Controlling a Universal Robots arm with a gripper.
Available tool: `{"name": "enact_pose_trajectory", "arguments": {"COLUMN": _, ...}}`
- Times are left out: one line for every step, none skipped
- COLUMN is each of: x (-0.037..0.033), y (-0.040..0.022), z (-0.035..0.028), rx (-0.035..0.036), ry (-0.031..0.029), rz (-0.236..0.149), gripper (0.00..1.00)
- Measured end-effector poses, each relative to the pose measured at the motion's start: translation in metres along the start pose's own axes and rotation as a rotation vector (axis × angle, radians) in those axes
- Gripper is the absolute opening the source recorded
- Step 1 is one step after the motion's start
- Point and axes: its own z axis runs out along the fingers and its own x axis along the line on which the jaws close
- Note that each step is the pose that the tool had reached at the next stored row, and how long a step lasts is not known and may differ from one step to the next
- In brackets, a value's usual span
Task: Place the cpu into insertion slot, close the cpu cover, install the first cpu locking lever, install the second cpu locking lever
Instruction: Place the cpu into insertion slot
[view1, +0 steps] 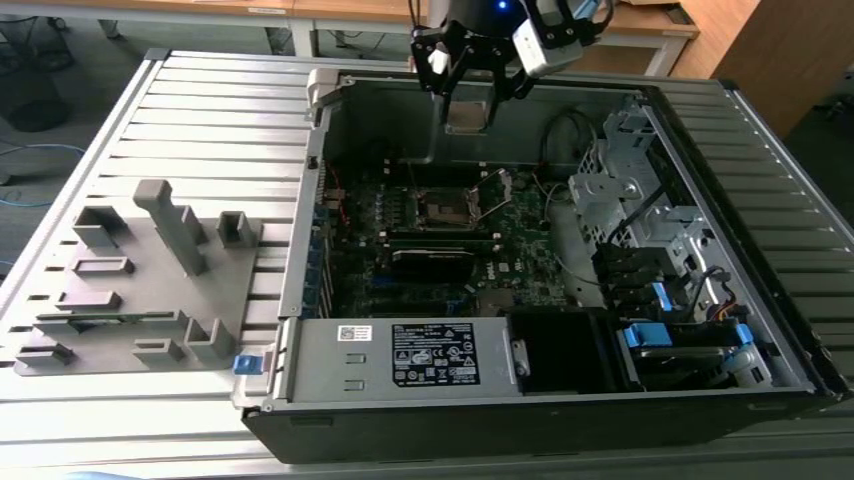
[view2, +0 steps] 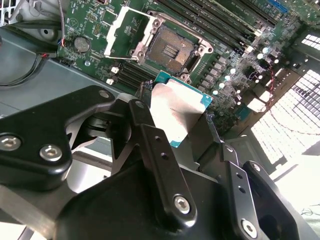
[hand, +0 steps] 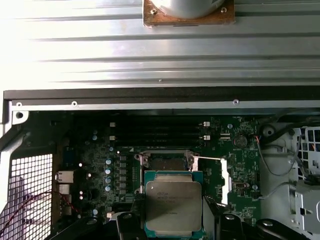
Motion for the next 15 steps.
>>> {"name": "enact_pose_trajectory", "arguments": {"x": 0.0000, "y": -0.0001, "z": 0.0013, "rx": 0.0001, "ry": -0.0017, "rz": 0.000, "gripper": 0.54}}
{"name": "enact_pose_trajectory", "arguments": {"x": 0.0000, "y": -0.0002, "z": 0.0027, "rx": -0.0001, "ry": -0.0035, "rz": 0.000, "gripper": 0.54}}
{"name": "enact_pose_trajectory", "arguments": {"x": 0.0000, "y": -0.0004, "z": 0.0042, "rx": -0.0001, "ry": -0.0050, "rz": 0.000, "gripper": 0.54}}
{"name": "enact_pose_trajectory", "arguments": {"x": 0.0000, "y": -0.0005, "z": 0.0059, "rx": -0.0002, "ry": -0.0060, "rz": -0.001, "gripper": 0.54}}
{"name": "enact_pose_trajectory", "arguments": {"x": 0.0000, "y": -0.0007, "z": 0.0075, "rx": 0.0004, "ry": -0.0061, "rz": -0.001, "gripper": 0.54}}
{"name": "enact_pose_trajectory", "arguments": {"x": 0.0000, "y": -0.0008, "z": 0.0087, "rx": 0.0023, "ry": -0.0062, "rz": -0.001, "gripper": 0.54}}
{"name": "enact_pose_trajectory", "arguments": {"x": 0.0001, "y": -0.0008, "z": 0.0096, "rx": 0.0066, "ry": -0.0063, "rz": 0.000, "gripper": 0.54}}
{"name": "enact_pose_trajectory", "arguments": {"x": 0.0001, "y": -0.0009, "z": 0.0104, "rx": 0.0111, "ry": -0.0065, "rz": 0.000, "gripper": 0.54}}
{"name": "enact_pose_trajectory", "arguments": {"x": 0.0000, "y": -0.0010, "z": 0.0112, "rx": 0.0159, "ry": -0.0066, "rz": 0.000, "gripper": 0.54}}
{"name": "enact_pose_trajectory", "arguments": {"x": 0.0000, "y": -0.0011, "z": 0.0120, "rx": 0.0206, "ry": -0.0067, "rz": 0.000, "gripper": 0.54}}
{"name": "enact_pose_trajectory", "arguments": {"x": 0.0000, "y": -0.0012, "z": 0.0129, "rx": 0.0250, "ry": -0.0069, "rz": 0.000, "gripper": 0.54}}
{"name": "enact_pose_trajectory", "arguments": {"x": 0.0000, "y": -0.0012, "z": 0.0137, "rx": 0.0296, "ry": -0.0070, "rz": 0.000, "gripper": 0.54}}
{"name": "enact_pose_trajectory", "arguments": {"x": -0.0001, "y": -0.0013, "z": 0.0142, "rx": 0.0333, "ry": -0.0071, "rz": 0.000, "gripper": 0.54}}
{"name": "enact_pose_trajectory", "arguments": {"x": -0.0001, "y": -0.0013, "z": 0.0143, "rx": 0.0339, "ry": -0.0070, "rz": 0.000, "gripper": 0.54}}
{"name": "enact_pose_trajectory", "arguments": {"x": -0.0001, "y": -0.0013, "z": 0.0143, "rx": 0.0343, "ry": -0.0070, "rz": 0.000, "gripper": 0.54}}
